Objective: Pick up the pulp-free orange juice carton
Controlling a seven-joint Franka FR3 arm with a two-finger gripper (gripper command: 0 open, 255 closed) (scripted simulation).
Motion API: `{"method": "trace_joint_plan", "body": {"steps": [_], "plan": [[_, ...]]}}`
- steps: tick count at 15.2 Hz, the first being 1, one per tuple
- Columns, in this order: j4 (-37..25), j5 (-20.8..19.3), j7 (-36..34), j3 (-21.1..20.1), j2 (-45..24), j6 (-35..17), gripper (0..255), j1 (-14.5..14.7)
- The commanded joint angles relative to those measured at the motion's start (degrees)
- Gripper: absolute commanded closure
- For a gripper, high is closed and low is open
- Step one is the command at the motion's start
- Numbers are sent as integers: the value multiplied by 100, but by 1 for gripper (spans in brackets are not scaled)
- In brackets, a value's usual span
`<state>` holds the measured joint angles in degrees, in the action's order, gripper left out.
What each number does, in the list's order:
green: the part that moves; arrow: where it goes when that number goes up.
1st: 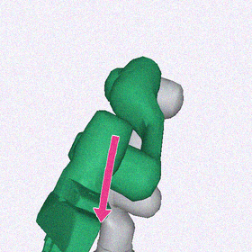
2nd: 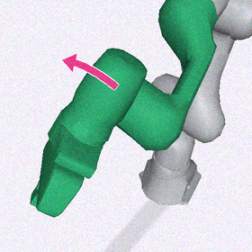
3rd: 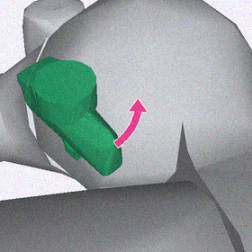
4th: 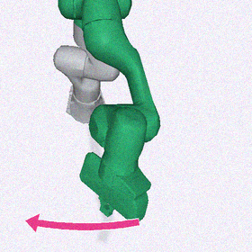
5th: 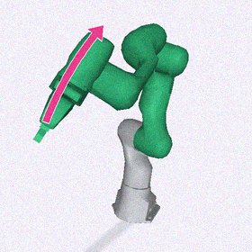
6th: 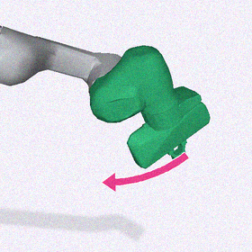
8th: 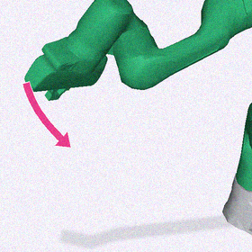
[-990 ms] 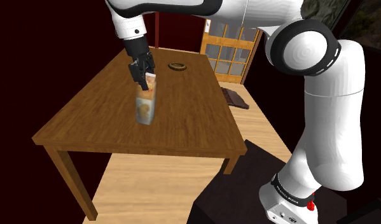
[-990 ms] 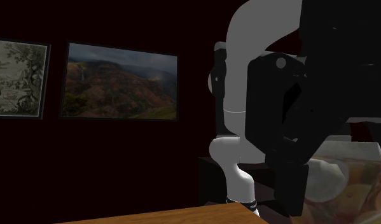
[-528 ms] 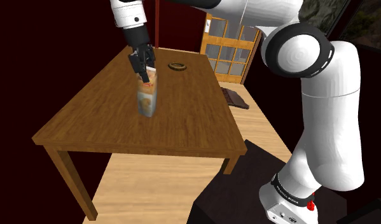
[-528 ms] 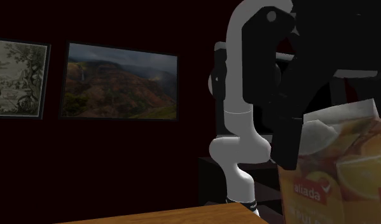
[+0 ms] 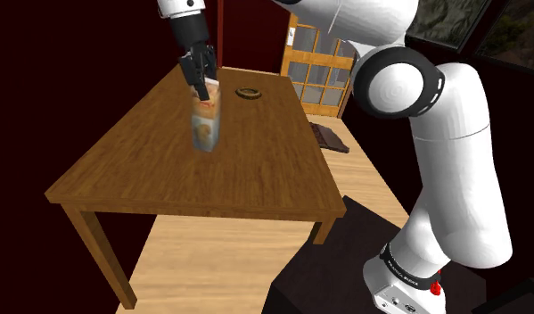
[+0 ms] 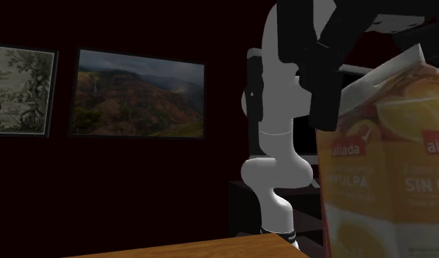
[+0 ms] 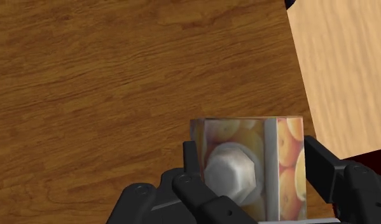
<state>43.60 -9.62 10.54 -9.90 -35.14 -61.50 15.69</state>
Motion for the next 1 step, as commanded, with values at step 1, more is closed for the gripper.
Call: {"method": "trace_joint_plan", "body": {"steps": [1], "plan": [[-125, -9, 11, 5, -46, 77, 255, 13]]}}
